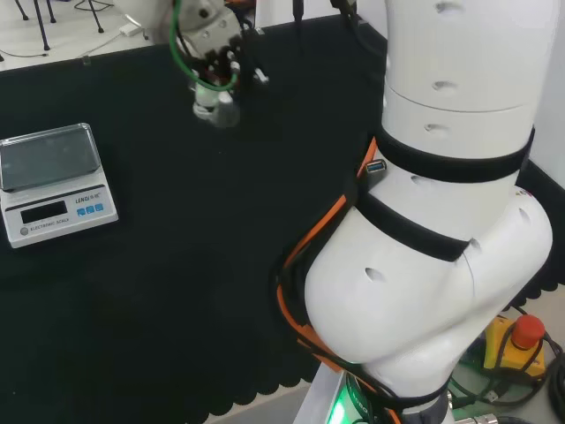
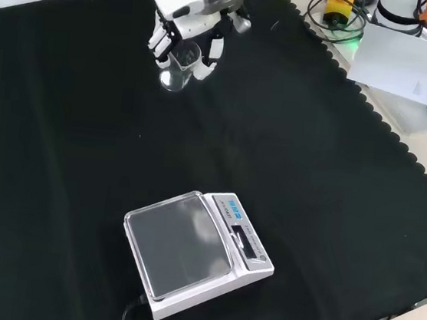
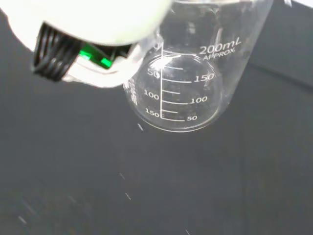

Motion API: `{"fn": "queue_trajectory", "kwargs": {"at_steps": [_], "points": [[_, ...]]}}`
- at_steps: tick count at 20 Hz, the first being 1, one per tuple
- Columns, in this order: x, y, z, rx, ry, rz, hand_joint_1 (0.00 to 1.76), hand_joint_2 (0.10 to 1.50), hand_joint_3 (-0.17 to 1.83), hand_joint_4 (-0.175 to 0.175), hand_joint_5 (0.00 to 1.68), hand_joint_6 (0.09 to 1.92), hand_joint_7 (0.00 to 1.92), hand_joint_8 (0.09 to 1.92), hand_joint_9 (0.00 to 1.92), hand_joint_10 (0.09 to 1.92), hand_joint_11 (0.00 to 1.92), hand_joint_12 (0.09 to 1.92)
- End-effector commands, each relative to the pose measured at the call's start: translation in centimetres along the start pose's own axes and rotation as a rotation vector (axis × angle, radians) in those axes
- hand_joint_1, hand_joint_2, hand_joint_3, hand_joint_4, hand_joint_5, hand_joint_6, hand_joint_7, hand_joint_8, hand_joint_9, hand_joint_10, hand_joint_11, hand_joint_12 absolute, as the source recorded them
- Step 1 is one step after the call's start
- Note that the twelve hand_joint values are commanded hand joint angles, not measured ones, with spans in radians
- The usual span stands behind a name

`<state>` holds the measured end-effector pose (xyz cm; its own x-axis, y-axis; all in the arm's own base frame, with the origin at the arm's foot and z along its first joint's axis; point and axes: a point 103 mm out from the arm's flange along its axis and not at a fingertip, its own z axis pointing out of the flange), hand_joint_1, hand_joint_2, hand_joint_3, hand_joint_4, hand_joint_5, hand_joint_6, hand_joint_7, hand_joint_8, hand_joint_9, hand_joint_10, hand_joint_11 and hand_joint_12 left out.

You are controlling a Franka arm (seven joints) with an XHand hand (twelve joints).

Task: Pick up the beaker.

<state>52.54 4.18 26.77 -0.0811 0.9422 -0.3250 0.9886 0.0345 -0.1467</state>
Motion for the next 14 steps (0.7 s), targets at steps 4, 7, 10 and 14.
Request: {"fn": "queue_trajectory", "kwargs": {"at_steps": [4,7,10,14], "points": [[10.0,-1.5,-10.0,-0.128,0.023,-0.098,1.20,0.63,0.73,-0.175,1.22,0.79,0.90,1.42,1.24,0.90,1.45,0.78],[13.5,-1.8,-11.4,-0.145,0.034,-0.119,1.20,0.63,0.73,-0.175,1.22,0.78,0.90,1.42,1.24,0.90,1.45,0.78],[16.2,-1.0,-12.1,-0.157,0.049,-0.160,1.20,0.63,0.73,-0.175,1.22,0.78,0.90,1.42,1.24,0.90,1.44,0.78],[19.6,1.2,-12.1,-0.167,0.053,-0.238,1.20,0.63,0.73,-0.175,1.22,0.78,0.90,1.42,1.24,0.90,1.44,0.77]]}}
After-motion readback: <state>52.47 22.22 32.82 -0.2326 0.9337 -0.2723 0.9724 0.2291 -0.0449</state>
